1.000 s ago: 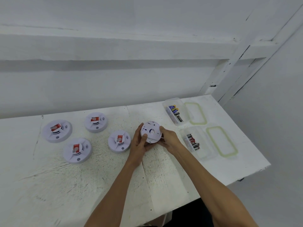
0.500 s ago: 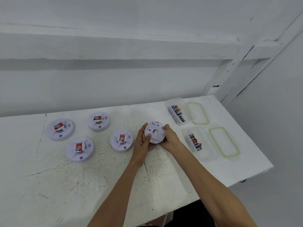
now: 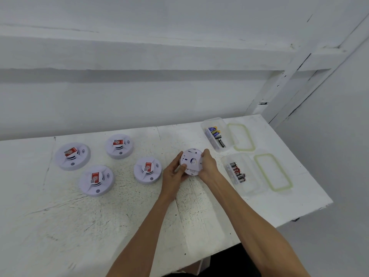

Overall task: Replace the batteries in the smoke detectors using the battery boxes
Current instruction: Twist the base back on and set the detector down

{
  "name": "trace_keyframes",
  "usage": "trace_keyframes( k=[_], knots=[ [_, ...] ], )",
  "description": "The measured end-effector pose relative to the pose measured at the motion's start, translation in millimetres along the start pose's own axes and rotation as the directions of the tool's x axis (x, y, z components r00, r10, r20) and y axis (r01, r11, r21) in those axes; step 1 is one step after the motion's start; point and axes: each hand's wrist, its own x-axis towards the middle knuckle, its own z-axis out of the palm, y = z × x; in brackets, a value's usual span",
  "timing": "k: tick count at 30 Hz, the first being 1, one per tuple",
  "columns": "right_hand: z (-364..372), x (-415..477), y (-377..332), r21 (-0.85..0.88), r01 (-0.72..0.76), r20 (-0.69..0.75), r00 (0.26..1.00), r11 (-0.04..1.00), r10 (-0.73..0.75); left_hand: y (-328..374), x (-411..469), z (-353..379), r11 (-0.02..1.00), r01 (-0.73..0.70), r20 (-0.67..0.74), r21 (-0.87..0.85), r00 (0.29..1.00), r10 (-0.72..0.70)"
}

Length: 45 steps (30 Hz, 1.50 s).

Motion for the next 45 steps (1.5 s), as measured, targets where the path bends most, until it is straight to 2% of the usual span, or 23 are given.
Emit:
trace_keyframes(
  k=[9, 15, 19, 27, 32, 38, 45],
  knots=[
    [1, 5, 0, -0.023, -0.019, -0.066, 0.998, 1.000, 0.018, 1, 0, 7, 0.999, 0.000, -0.053, -0.051, 0.999, -0.002],
    [-9, -1, -6, 0.051, -0.065, 0.045, 0.997, 0.997, 0.063, -1, -4, 11, 0.999, -0.012, -0.076, -0.033, 0.997, 0.009],
    [-15, 3, -4, 0.099, -0.052, 0.078, 0.996, 0.994, 0.044, -1, -6, 6, 0.999, -0.031, -0.016, 0.032, 0.999, 0.032],
    [-11, 5, -8, 0.139, -0.116, 0.122, 0.987, 0.983, 0.100, 2, -8, 3, 0.995, -0.047, 0.042, 0.091, 0.998, 0.043],
    [-10, 6, -15, 0.071, -0.168, 0.114, 0.981, 0.983, 0.159, 1, -4, -2, 0.994, -0.036, 0.098, 0.100, 0.995, 0.027],
    [-4, 12, -15, 0.034, -0.206, 0.054, 0.977, 0.978, 0.204, -4, -2, 3, 0.994, -0.062, 0.027, 0.094, 0.998, 0.059],
    [-2, 18, -11, 0.173, -0.215, 0.064, 0.976, 0.961, 0.207, -5, 0, 8, 0.998, -0.048, -0.057, 0.049, 0.997, 0.050]
  ],
)
